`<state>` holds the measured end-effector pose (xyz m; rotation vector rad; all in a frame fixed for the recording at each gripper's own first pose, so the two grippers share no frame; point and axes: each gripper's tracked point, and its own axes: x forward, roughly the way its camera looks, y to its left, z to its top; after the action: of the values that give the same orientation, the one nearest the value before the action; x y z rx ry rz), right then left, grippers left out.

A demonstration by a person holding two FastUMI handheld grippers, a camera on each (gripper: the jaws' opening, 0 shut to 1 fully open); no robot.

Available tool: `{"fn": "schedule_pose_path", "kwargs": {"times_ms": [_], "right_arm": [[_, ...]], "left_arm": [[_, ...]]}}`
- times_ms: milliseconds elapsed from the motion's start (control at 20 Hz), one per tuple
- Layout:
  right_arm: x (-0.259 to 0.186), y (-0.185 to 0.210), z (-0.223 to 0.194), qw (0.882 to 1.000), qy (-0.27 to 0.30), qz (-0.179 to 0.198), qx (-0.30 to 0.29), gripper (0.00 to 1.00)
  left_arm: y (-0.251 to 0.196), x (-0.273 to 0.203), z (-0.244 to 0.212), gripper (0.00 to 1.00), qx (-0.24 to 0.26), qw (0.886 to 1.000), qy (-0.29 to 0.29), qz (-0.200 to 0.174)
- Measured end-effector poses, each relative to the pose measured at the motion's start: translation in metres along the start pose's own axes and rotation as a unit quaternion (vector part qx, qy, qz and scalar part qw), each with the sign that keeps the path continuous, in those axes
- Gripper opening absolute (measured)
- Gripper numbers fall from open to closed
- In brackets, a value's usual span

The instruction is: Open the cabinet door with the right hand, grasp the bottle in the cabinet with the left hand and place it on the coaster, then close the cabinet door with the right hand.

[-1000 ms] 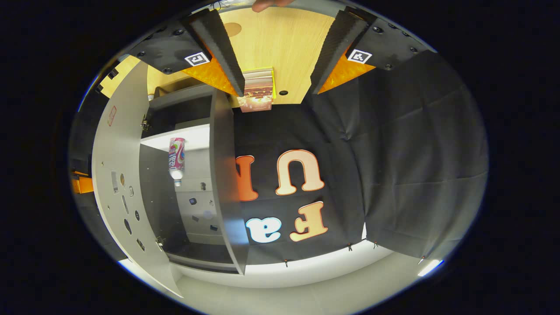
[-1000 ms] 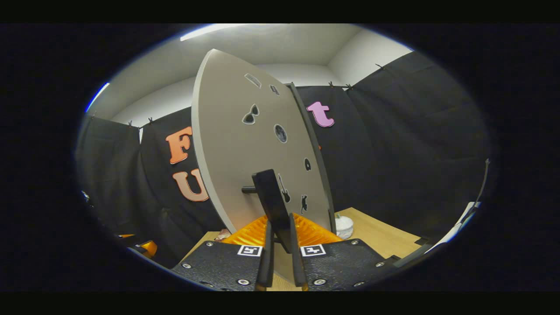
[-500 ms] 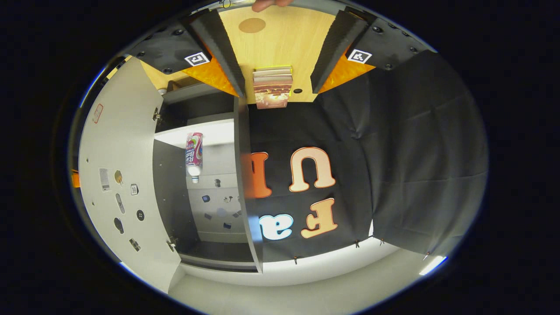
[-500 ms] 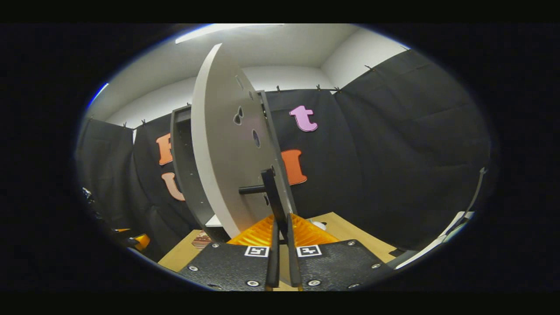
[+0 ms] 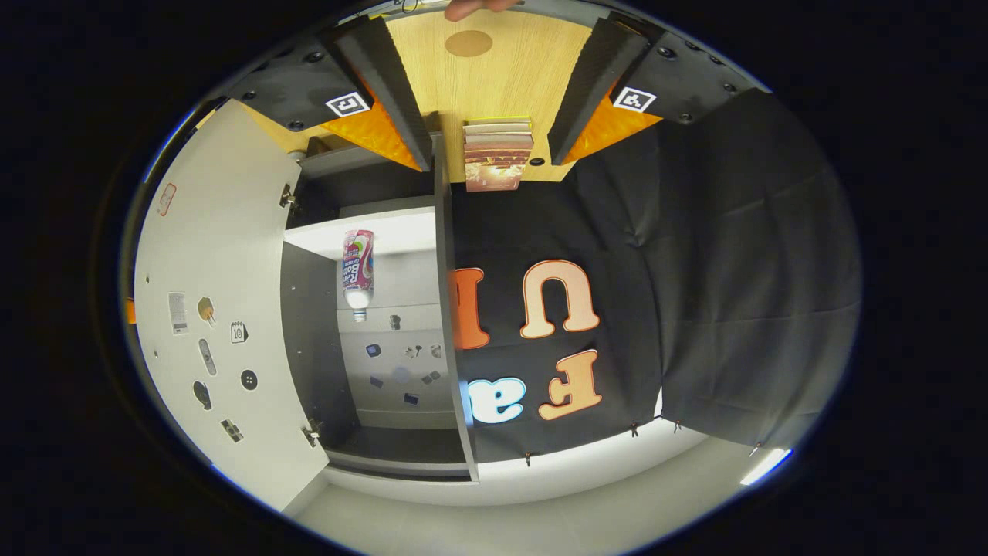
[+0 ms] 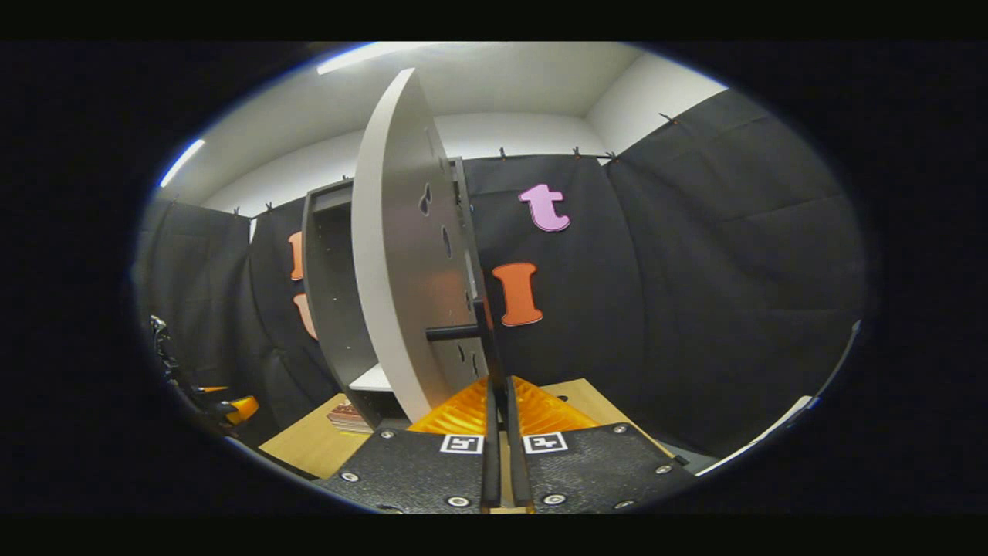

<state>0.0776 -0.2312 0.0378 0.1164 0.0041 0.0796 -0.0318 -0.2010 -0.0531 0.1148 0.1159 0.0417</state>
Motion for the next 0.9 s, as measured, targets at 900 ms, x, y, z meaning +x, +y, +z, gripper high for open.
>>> {"fn": "schedule_pose_path", "kwargs": {"times_ms": [900], "right_arm": [[-0.063,0.026,0.016,0.997,-0.032,-0.071,-0.028,0.0]], "left_arm": [[-0.083,0.091,0.025,0.99,-0.029,0.993,-0.021,-0.108]]}}
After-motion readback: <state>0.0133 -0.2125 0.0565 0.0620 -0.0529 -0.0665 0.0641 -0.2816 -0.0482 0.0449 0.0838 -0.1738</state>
